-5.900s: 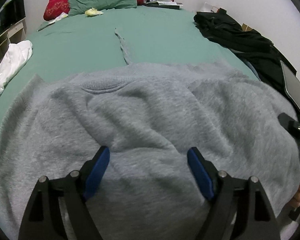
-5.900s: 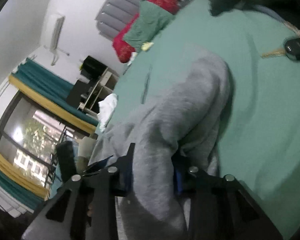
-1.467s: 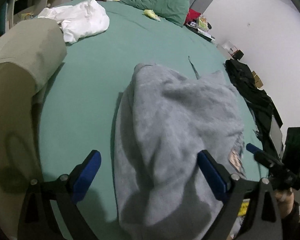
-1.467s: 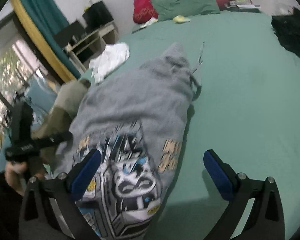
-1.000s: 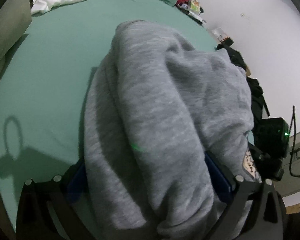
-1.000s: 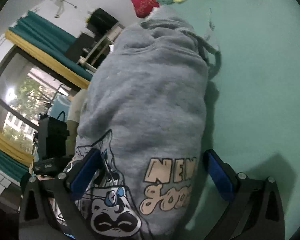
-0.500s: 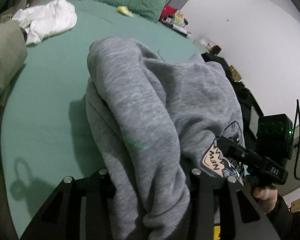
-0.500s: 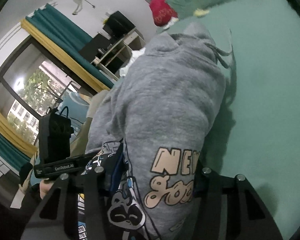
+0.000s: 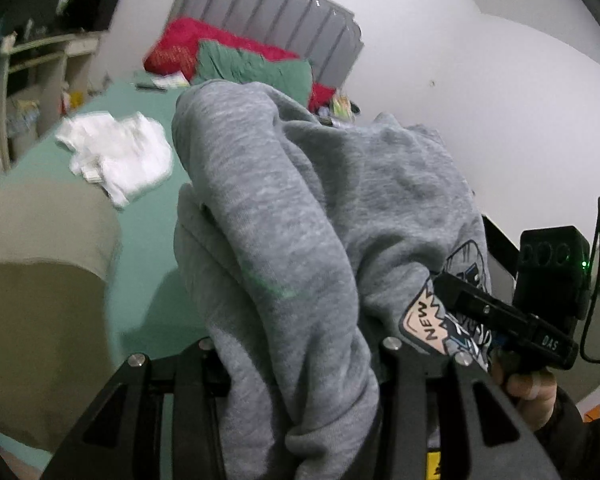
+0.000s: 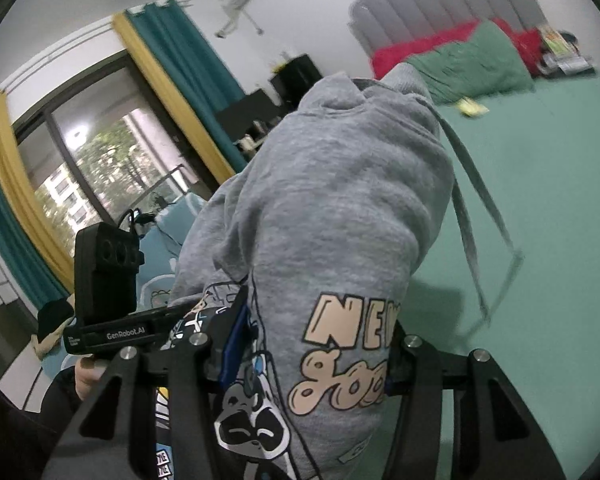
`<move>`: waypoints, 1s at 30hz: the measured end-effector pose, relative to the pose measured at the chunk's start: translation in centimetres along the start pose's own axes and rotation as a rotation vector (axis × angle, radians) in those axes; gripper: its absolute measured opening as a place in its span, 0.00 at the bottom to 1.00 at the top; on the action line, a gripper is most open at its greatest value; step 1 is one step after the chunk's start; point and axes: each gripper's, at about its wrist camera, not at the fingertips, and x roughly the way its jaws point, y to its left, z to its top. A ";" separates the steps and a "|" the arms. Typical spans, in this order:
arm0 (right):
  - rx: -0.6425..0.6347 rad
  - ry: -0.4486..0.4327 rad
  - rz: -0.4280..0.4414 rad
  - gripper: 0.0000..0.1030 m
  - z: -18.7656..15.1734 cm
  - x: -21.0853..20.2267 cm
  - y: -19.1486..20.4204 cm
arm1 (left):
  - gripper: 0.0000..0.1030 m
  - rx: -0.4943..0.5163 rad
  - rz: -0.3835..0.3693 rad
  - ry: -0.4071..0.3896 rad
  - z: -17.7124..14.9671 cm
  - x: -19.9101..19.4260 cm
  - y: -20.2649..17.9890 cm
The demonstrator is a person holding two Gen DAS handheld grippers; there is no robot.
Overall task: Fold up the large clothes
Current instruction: 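Lift the folded sweatshirt with both grippers and carry it onto the olive garment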
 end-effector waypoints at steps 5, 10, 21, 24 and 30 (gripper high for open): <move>-0.076 -0.023 0.081 0.47 3.2 4.5 4.6 | 0.39 -0.004 0.065 -0.096 3.1 -5.8 4.0; -0.077 -0.018 0.181 0.47 6.2 10.9 7.8 | 0.39 0.009 0.182 -0.149 6.4 -10.8 8.1; -0.028 0.314 -0.102 0.81 0.5 29.5 5.4 | 0.62 -0.296 0.435 0.086 5.7 -8.8 26.2; 0.031 0.283 -0.058 0.81 -2.2 29.8 3.6 | 0.62 -0.308 0.426 0.088 3.2 -8.3 27.9; -0.021 0.287 -0.102 0.84 -2.7 31.1 6.4 | 0.66 -0.254 0.445 0.080 1.8 -8.2 27.1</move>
